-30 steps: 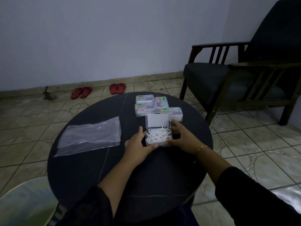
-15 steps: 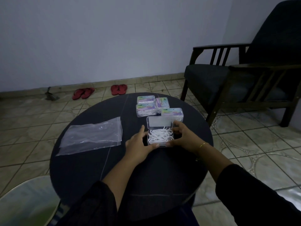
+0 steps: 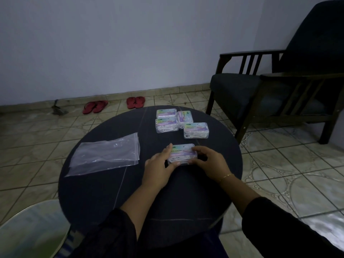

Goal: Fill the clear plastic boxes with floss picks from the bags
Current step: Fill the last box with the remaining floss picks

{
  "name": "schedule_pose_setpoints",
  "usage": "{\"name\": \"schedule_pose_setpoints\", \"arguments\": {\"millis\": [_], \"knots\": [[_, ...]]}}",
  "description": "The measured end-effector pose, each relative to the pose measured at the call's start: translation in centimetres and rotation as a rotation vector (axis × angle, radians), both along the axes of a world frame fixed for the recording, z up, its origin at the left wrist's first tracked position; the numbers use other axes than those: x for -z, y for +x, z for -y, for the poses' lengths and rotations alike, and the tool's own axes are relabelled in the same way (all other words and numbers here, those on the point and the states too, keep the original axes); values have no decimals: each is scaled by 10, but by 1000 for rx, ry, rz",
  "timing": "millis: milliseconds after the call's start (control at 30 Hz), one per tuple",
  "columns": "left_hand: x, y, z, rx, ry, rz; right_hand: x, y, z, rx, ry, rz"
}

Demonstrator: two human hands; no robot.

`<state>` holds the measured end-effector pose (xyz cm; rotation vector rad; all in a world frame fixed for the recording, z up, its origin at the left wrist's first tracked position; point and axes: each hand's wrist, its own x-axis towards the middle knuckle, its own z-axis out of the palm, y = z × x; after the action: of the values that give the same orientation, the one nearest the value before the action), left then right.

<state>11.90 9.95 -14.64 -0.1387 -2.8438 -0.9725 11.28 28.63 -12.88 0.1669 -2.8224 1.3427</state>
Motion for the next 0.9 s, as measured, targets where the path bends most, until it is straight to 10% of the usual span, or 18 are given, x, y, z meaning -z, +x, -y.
{"name": "schedule_pose_setpoints", "arguments": {"millis": [900], "knots": [[7,2,-8,-34,-344,-216,0,-2,11,-73,361,-213]]}}
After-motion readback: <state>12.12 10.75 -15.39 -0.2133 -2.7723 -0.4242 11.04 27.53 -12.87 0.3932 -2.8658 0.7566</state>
